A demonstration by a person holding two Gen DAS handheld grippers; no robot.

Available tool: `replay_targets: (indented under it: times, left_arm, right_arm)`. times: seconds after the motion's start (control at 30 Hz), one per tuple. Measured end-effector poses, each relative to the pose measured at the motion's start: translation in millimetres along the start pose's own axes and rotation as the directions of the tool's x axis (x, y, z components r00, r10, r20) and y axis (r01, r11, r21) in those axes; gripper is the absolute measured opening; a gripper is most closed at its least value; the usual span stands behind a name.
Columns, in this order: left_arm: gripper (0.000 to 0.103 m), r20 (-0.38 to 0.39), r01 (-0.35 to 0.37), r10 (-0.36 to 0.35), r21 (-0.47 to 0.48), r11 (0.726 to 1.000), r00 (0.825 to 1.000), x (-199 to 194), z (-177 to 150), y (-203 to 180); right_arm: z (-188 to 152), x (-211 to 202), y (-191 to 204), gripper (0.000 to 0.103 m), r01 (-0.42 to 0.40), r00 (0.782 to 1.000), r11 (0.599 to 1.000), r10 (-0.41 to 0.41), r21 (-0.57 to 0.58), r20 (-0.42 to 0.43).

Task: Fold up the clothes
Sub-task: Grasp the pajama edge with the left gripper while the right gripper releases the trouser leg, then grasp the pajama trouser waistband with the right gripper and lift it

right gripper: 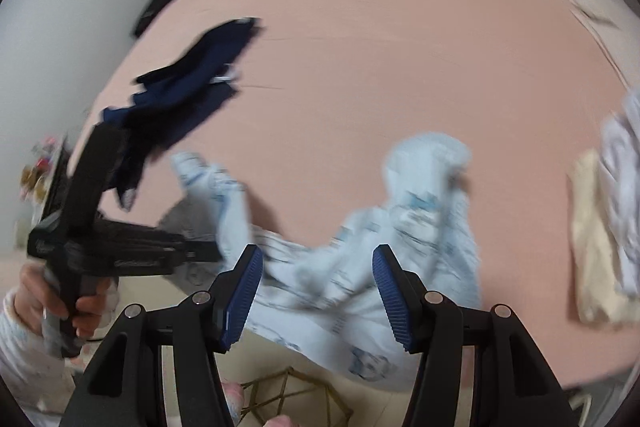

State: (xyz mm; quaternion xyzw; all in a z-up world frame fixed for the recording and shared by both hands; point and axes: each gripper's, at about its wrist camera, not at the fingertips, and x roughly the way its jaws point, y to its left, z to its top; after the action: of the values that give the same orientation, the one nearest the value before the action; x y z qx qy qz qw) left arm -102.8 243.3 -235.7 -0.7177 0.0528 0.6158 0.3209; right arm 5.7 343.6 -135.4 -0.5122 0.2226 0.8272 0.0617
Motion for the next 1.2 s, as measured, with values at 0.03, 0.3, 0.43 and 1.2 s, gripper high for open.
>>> replay_targets:
  times: [0.03,0.3,0.43,1.2]
  left_arm:
    - [0.017,-0.003,0.007,-0.007,-0.006,1.0,1.0,-0.2,0.4,1.8]
    - [0.017,-0.011,0.035,-0.036,-0.038,0.999,0.999,-1.9,1.6,11.8]
    - [0.017,-0.019,0.037,-0.038,-0.039,0.999,0.999,-5.1,-0.8,16.2]
    - [0.053,-0.037,0.171,-0.177,-0.139,0.976,0.983,-52.5,10.6,34.1]
  right_arm:
    - [1.1,4.4,6.1,0.056,-0.017,1.0,1.0,0.017,-0.023,-0.001]
    - [1.7,33.8,34.9,0.053,-0.056,0.998,0.986,0.05,-0.156,-0.038]
    - [3.9,47.8,39.0,0.04,-0.067,0.996,0.982,0.056,-0.174,-0.064]
    - [-15.7,38.8,60.8,0.013,-0.262,0.964,0.94,0.246,-0.218,-0.098]
